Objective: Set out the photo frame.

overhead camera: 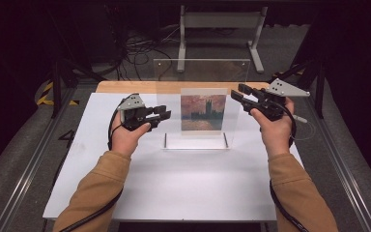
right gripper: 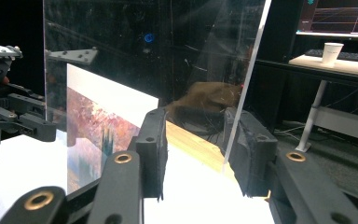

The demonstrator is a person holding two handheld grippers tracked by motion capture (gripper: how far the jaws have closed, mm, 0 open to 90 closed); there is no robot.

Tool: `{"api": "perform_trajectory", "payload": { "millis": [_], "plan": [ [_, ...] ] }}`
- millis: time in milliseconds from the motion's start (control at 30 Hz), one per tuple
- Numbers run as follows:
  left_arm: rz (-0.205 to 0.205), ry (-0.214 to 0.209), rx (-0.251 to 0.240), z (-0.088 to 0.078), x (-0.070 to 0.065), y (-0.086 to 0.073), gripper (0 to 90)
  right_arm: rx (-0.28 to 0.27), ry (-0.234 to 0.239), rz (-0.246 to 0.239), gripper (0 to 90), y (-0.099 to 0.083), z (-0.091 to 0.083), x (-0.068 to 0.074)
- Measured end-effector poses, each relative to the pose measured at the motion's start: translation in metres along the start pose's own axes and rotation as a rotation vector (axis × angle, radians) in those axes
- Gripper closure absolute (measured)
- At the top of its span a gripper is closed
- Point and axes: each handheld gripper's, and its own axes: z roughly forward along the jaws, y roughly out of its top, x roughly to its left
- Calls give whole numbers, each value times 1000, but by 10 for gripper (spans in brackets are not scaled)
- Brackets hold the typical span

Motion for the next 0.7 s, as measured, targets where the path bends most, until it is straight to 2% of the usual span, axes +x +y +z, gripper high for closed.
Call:
{"api": "perform_trajectory", "payload": {
  "millis": [100,200,267,333,400,467,533,633,700],
  "plan": [
    [-8,0,-10,1,0,0,638,-1,-4,2,591,0,0,0],
    [25,11,-7,2,0,1,621,3,-11,-8,587,0,0,0],
    [22,19,-11,2,-1,1,610,4,-13,-14,581,0,-1,1],
    [28,33,-26,3,-1,0,508,28,-18,-39,526,-1,-2,3],
    [17,41,-29,0,0,0,479,37,-18,-39,457,-1,-3,5],
    [8,47,-32,-5,-1,1,437,55,-43,-50,373,-1,-8,5],
    [4,56,-27,-9,-3,1,376,56,-52,-25,301,-2,-14,3],
    [11,52,-18,-18,-7,-1,355,66,-49,-14,251,-3,-23,0],
    [38,68,4,-26,-8,-1,313,82,-48,-30,232,-4,-29,0]
  ]
}}
